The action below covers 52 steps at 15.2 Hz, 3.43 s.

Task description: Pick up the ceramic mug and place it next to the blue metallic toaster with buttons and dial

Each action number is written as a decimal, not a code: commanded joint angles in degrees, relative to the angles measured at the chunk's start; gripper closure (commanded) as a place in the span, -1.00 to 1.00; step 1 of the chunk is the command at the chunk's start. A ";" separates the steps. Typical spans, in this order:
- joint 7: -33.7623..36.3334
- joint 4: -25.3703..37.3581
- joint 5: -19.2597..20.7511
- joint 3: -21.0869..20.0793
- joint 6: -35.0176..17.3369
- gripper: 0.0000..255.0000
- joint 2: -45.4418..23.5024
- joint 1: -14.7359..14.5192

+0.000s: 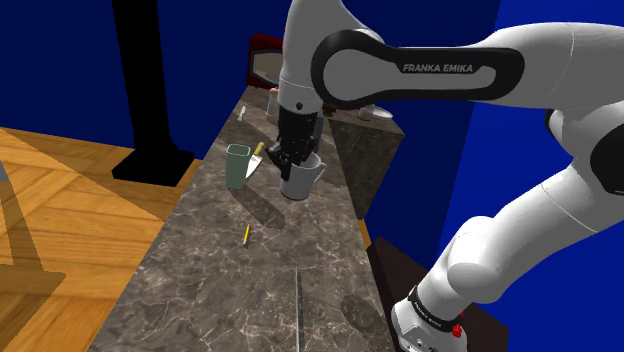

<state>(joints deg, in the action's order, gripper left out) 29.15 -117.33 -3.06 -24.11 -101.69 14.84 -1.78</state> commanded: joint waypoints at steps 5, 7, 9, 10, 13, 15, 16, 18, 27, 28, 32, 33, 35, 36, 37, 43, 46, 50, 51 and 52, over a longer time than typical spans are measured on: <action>-0.17 4.63 0.11 0.28 4.68 1.00 0.03 0.15; -0.18 6.30 0.19 0.33 6.22 1.00 -0.10 0.21; -0.17 8.01 0.28 0.38 7.77 1.00 -0.28 0.26; -0.17 8.89 0.33 0.39 8.54 1.00 -0.39 0.29; -0.12 11.62 0.51 0.42 10.87 1.00 -0.82 0.38; -0.06 13.52 0.65 0.41 12.44 1.00 -1.17 0.43; -0.07 13.52 0.64 0.42 12.44 1.00 -1.16 0.43; -2.51 14.23 1.41 1.92 12.25 1.00 -2.13 1.50; -12.62 20.83 4.86 7.79 11.94 1.00 -9.15 6.23; -13.66 21.93 5.22 8.35 12.00 1.00 -10.19 6.75; -17.70 27.21 6.57 10.43 12.52 1.00 -14.88 8.73; -18.67 28.76 6.88 10.90 12.74 1.00 -16.19 9.22; -20.58 32.18 7.49 11.78 13.30 1.00 -18.99 10.17; -21.52 34.06 7.78 12.21 13.65 1.00 -20.48 10.62; -22.45 36.07 8.06 12.63 14.06 1.00 -22.04 11.06; -27.87 51.81 9.68 14.74 18.20 1.00 -33.40 13.42; -30.86 65.55 10.67 15.75 22.83 1.00 -42.33 14.21; -30.57 58.03 10.25 15.68 18.00 1.00 -39.66 14.83; -30.51 56.44 10.18 15.67 16.91 1.00 -39.15 14.96; -30.45 54.93 10.11 15.66 15.86 1.00 -38.69 15.07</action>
<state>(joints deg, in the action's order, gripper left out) -1.46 -60.52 7.13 -8.41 -84.55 -24.51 13.22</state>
